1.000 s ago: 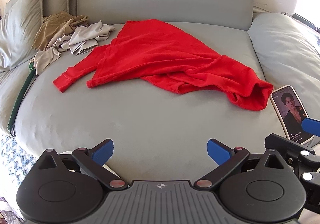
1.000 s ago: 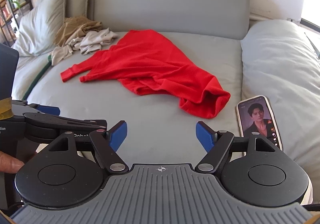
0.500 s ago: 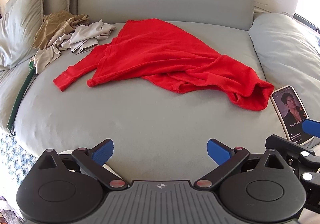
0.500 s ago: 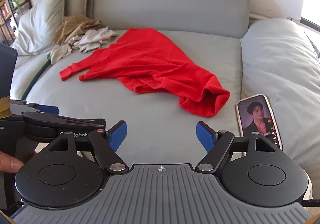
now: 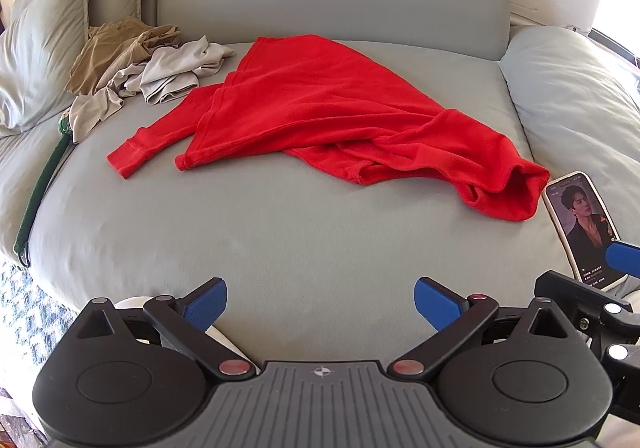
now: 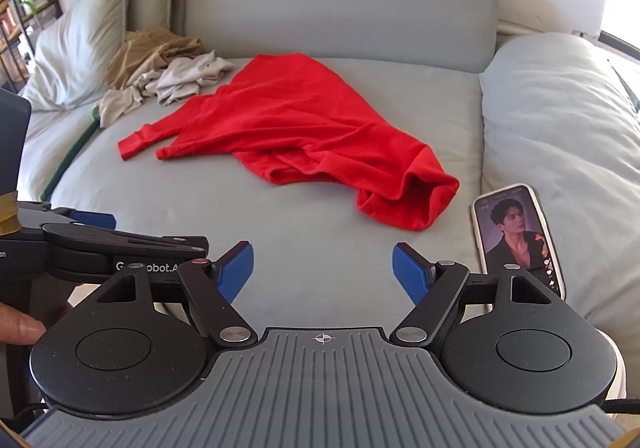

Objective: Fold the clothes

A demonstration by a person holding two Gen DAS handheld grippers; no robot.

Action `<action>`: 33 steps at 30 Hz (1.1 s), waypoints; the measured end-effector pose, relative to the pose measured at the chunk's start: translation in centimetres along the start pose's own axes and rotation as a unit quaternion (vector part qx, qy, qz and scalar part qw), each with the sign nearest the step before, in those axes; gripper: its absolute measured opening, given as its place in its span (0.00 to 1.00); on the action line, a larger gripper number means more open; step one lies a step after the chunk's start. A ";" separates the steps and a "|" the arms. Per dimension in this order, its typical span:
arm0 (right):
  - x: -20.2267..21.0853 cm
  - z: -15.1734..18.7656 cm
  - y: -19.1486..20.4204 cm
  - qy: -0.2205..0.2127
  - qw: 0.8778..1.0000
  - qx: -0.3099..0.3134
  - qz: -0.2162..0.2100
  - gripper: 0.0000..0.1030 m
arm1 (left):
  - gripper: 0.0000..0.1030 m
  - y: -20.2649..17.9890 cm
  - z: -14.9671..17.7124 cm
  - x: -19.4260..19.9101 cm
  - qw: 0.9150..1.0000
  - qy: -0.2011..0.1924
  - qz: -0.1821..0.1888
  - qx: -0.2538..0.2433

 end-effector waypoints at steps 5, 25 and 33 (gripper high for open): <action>0.1 0.0 0.0 0.001 1.000 -0.001 0.001 0.76 | 0.98 0.1 0.1 0.0 1.000 0.001 0.001 0.002; -0.1 0.2 0.0 0.005 1.000 0.000 0.000 0.76 | 0.98 0.1 0.2 -0.1 1.000 0.005 0.002 0.005; -0.5 0.4 -0.1 0.011 1.000 -0.002 0.000 0.77 | 0.98 0.4 0.5 -0.4 1.000 0.012 0.004 0.011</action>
Point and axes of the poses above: each gripper's, at about its wrist camera, not at the fingertips, and x roughly against the way its jaws point, y to its left, z to its underside, the point moved 9 cm from there along -x, roughly the way its jaws point, and after that the axes turned 13 degrees about z, right-handed, at the moved point
